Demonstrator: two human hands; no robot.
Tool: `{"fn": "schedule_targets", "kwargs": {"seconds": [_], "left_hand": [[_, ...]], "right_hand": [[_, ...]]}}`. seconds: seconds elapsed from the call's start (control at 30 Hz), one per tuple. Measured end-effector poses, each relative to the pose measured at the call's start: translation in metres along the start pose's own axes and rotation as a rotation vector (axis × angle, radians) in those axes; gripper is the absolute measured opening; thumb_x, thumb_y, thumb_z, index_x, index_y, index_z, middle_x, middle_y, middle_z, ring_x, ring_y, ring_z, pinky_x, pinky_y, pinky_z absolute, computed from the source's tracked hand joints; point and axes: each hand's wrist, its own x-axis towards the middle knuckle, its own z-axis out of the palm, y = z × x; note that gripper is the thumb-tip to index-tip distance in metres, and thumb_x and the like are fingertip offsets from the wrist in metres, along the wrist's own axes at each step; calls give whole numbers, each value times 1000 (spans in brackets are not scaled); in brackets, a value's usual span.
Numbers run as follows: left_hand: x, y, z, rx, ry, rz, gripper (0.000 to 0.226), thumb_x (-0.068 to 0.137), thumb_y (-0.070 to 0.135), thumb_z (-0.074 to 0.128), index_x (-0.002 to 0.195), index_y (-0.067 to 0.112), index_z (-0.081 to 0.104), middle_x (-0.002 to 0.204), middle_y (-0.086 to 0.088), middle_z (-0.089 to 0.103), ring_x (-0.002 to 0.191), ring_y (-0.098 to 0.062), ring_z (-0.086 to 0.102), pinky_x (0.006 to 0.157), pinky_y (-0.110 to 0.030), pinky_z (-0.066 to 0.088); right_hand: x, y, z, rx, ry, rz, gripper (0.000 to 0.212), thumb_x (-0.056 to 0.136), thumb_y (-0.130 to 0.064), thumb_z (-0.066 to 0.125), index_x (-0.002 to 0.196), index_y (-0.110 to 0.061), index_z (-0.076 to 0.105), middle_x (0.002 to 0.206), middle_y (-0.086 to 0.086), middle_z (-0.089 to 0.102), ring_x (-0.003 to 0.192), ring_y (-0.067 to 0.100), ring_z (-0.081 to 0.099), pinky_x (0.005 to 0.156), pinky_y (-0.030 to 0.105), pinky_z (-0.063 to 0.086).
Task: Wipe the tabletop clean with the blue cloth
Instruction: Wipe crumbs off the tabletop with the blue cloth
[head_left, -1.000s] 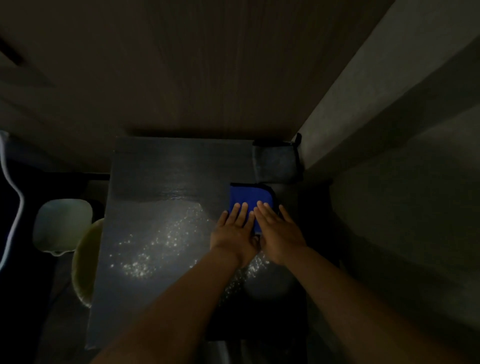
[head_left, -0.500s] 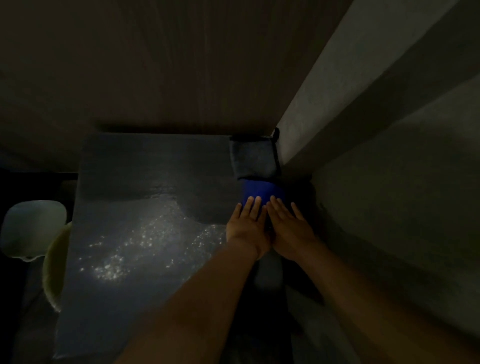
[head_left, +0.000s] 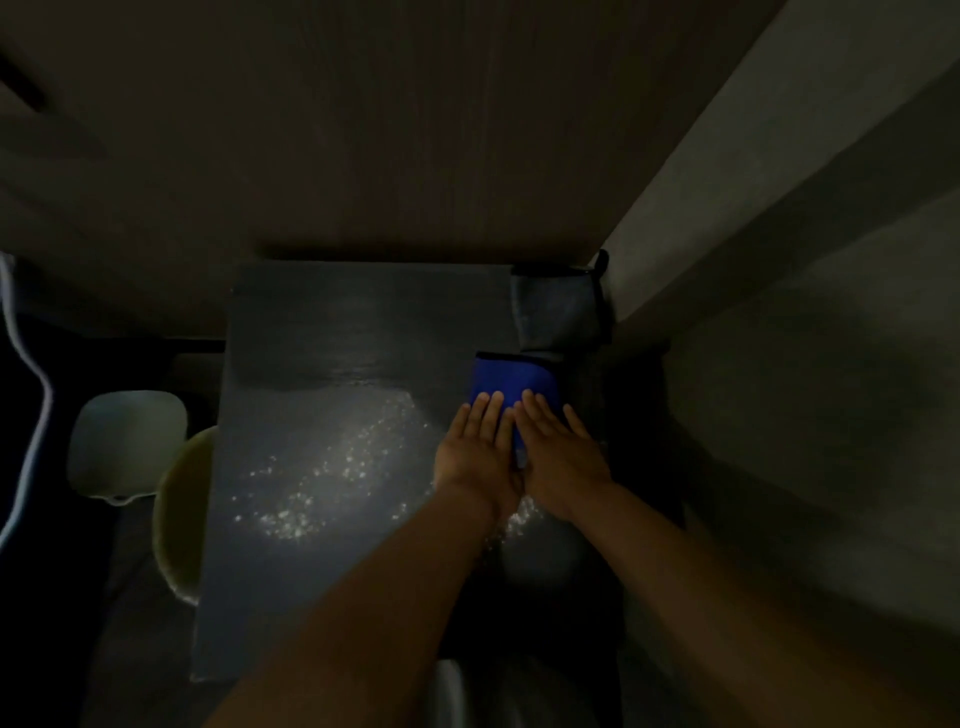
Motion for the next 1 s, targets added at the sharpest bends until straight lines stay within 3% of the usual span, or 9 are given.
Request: {"fn": "schedule_targets", "kwargs": {"seconds": [0.2, 0.43, 0.7, 1.0], "left_hand": [[-16, -36, 6, -23, -29, -50, 80, 96, 56, 23, 150, 10, -15, 158, -9, -21, 146, -23, -20, 118, -38, -11], [-40, -79, 19, -60, -28, -83, 84, 94, 59, 26, 151, 11, -14, 158, -9, -20, 146, -22, -19, 119, -38, -9], [-68, -124, 38, -97, -22, -168, 76, 98, 51, 25, 151, 11, -13, 158, -9, -20, 146, -22, -19, 117, -38, -10], [-101, -165, 67, -168, -40, -246, 84, 96, 54, 31, 149, 9, -17, 157, -13, -22, 146, -26, -19, 117, -41, -9]], "right_hand": [[6, -46, -9, 18, -27, -17, 74, 98, -40, 37, 154, -15, -4, 162, 4, -12, 149, 15, -10, 121, 38, -6], [16, -95, -14, -36, -101, -47, 87, 94, -50, 45, 154, -16, -7, 161, 4, -15, 149, 16, -12, 122, 41, -4], [25, -155, -7, -33, -79, -92, 70, 100, -42, 32, 154, -17, -5, 162, 3, -13, 149, 15, -10, 120, 40, -6], [26, -216, -4, -112, -99, -167, 64, 101, -36, 29, 154, -17, -1, 162, 3, -10, 149, 15, -7, 120, 39, -5]]}}
